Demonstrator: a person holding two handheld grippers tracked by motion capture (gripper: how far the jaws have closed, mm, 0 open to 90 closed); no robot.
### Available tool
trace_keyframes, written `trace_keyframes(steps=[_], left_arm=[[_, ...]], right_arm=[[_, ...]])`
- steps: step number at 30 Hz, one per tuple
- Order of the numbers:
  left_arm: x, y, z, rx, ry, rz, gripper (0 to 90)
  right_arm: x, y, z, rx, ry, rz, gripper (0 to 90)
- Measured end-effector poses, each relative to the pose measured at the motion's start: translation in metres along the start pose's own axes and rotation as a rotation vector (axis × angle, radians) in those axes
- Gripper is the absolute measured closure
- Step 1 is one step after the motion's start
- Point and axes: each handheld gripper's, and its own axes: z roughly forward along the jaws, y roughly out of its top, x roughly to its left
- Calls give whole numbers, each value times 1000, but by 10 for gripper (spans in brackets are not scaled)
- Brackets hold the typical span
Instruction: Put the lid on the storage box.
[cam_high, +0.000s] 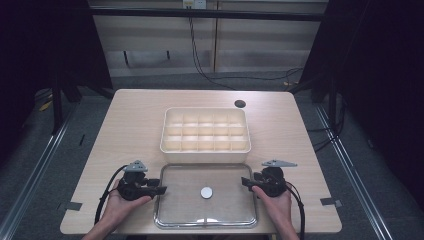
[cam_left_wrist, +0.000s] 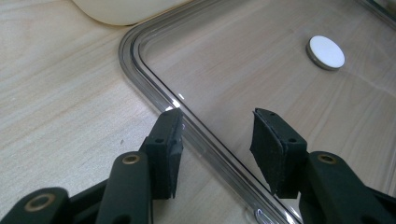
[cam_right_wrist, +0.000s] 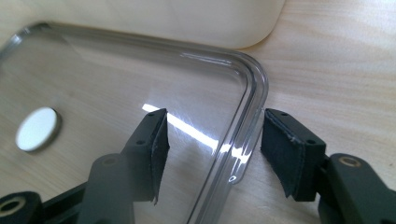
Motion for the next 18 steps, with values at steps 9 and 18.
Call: trace_keyframes(steps=[9, 18], left_arm=[[-2, -1, 0, -2, 11, 1, 515], [-1, -4, -2, -11, 2, -5, 516]], right_arm=[[-12, -3, -4, -30, 98, 173, 442], [-22, -7, -8, -86, 184, 315, 501]])
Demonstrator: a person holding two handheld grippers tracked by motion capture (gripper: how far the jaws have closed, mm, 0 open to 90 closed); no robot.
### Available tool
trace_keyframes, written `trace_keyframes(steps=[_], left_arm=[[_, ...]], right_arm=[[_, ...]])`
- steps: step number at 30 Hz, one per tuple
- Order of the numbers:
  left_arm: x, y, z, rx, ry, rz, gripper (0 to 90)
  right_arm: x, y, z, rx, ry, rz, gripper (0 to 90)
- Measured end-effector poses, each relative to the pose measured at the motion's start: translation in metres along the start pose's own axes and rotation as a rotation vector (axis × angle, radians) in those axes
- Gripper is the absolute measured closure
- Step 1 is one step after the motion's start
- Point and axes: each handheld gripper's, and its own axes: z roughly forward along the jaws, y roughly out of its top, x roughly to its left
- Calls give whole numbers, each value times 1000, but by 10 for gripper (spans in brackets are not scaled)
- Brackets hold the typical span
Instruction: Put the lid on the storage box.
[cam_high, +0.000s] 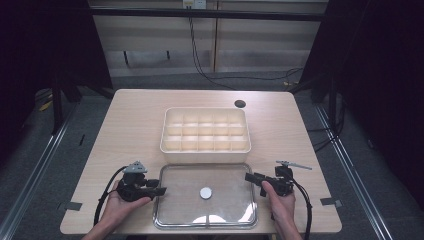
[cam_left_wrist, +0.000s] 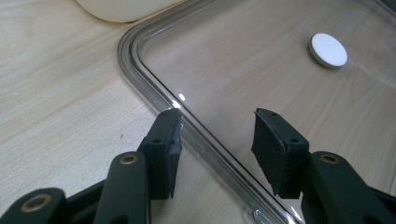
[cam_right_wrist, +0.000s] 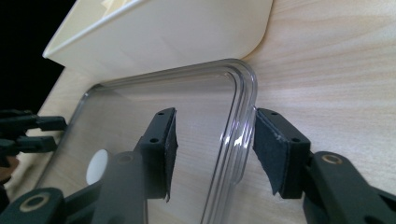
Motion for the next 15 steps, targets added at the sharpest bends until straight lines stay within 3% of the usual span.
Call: trace_keyframes(steps=[3, 4, 6, 7, 9, 10, 11, 12, 15], left_arm=[[2, -1, -2, -4, -10, -11, 518], [3, -2, -2, -4, -11, -10, 528], [3, -3, -2, -8, -15, -11, 530], [2, -2, -2, -7, -12, -8, 532], [1, -2, -2, -2, -8, 2, 529], [1, -2, -2, -3, -8, -2, 528], [1, -2, -2, -3, -8, -2, 528], [2, -2, -1, -4, -11, -1, 529], [2, -1, -1, -4, -7, 1, 528]], right_arm=[[-1, -1, -1, -2, 16, 22, 503], [-1, -3, -2, -11, 49, 53, 518], [-3, -4, -3, -13, 68, 73, 559], [-4, -5, -2, -8, 112, 87, 570], [0, -6, -2, -8, 104, 74, 573], [4, -4, -3, -10, 77, 27, 573], [4, -4, -3, -10, 77, 27, 573], [5, -2, -3, 1, 73, -3, 577], [4, -2, -2, 18, 68, -14, 581]])
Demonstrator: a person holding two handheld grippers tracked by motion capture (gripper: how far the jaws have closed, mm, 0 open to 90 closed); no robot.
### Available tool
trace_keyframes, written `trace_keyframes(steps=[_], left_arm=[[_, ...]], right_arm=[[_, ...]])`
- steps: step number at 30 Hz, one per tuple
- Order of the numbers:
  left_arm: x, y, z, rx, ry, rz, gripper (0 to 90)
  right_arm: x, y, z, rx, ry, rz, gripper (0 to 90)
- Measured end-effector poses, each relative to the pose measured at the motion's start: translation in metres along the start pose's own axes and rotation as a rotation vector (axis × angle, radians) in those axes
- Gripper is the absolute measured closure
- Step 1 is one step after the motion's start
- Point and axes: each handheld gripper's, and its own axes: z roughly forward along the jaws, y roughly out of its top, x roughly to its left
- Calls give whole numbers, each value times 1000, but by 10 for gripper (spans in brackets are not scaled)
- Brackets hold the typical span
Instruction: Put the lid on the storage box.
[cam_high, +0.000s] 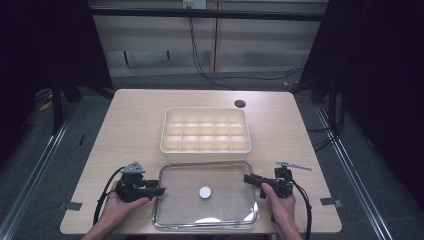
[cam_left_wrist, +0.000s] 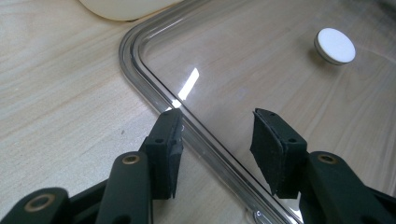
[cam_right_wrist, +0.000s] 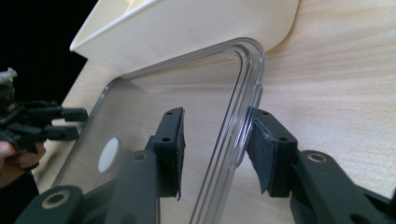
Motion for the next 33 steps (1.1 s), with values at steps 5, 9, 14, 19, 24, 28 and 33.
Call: trace_keyframes(steps=[5, 9, 14, 19, 24, 28, 33], left_arm=[[0, 0, 1, -6, 9, 4, 528], [1, 0, 1, -6, 5, 2, 526], [0, 1, 2, -10, 11, -7, 506], [0, 2, 2, -10, 10, -14, 442], [2, 2, 0, -11, 34, -20, 338], [2, 3, 1, -10, 14, -33, 313], [5, 2, 0, -15, -26, -64, 353]], right_arm=[[-2, 2, 1, 14, 55, -5, 601], [-1, 3, 3, 22, 70, -19, 634], [-1, 4, 1, 11, 60, -31, 672], [1, 4, -4, -27, 66, -43, 707], [5, 4, -9, -62, 45, -74, 734], [5, 4, -8, -65, 69, -72, 743], [5, 4, -9, -74, 79, -81, 742]])
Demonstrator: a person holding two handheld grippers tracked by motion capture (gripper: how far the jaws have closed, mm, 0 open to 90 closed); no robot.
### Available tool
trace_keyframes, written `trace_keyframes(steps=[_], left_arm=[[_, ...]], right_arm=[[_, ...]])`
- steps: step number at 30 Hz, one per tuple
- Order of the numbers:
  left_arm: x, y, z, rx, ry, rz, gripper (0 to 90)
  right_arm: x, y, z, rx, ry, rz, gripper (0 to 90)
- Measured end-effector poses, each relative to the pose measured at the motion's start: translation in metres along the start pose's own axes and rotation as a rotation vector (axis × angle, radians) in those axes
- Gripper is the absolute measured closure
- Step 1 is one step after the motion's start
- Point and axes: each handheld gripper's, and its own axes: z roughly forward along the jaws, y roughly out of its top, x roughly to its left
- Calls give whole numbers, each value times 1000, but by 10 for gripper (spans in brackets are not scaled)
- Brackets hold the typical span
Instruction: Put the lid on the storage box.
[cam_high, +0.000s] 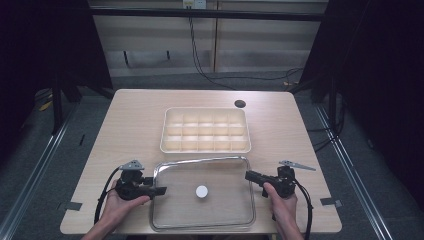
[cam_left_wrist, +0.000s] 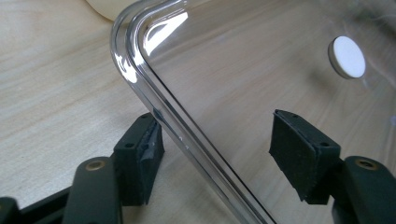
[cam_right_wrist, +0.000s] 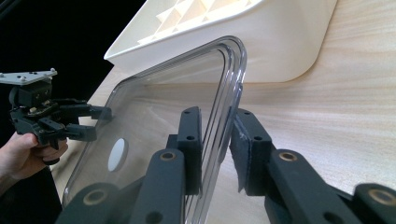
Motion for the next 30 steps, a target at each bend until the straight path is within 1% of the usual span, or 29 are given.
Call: trace_keyframes(steps=[4, 7, 8, 9, 10, 12, 13, 14, 16, 18, 19, 20, 22, 24, 26, 27, 29, 30], left_arm=[[0, 0, -1, -6, -8, -10, 372], [-1, 1, -2, -12, -9, -8, 382], [-2, 1, -4, -27, -19, -2, 391], [-2, 1, -4, -27, -19, -2, 404], [-3, 2, -6, -38, -24, 2, 404], [-5, 4, -9, -59, -32, 12, 432], [-5, 4, -9, -59, -32, 12, 439], [-6, 4, -11, -72, -42, 4, 446], [-6, 5, -12, -77, -45, 6, 457], [-8, 6, -15, -104, -68, 2, 473], [-8, 6, -15, -104, -68, 2, 477], [-11, 6, -17, -116, -66, 6, 478], [-12, 6, -18, -117, -62, 6, 480], [-12, 6, -19, -125, -69, -2, 494], [-12, 7, -20, -132, -70, 0, 499], [-12, 8, -22, -142, -74, -4, 514], [-12, 9, -23, -142, -74, 1, 530], [-12, 10, -24, -148, -75, 4, 530]], right_arm=[[-1, 0, 0, 11, -3, -18, 725], [0, 0, 1, 18, 1, -17, 714], [0, 0, 1, 18, 3, -21, 709], [0, 0, 1, 18, 3, -21, 709], [0, 0, 1, 18, 7, -18, 706], [1, 1, 1, 11, 17, -16, 697], [1, 1, 1, 11, 17, -16, 697], [1, 1, 2, 10, 24, -20, 681], [2, 1, 2, 8, 24, -25, 681], [3, 2, 2, 6, 17, -26, 692], [3, 2, 2, 6, 17, -26, 692], [5, 3, 3, 2, 17, -31, 687], [6, 4, 3, -2, 20, -34, 689], [6, 5, 2, -8, 28, -43, 694], [7, 5, 1, -7, 30, -42, 693], [8, 5, 1, -11, 26, -49, 691], [10, 6, 0, -11, 13, -65, 683], [10, 6, 0, -11, 13, -65, 683]])
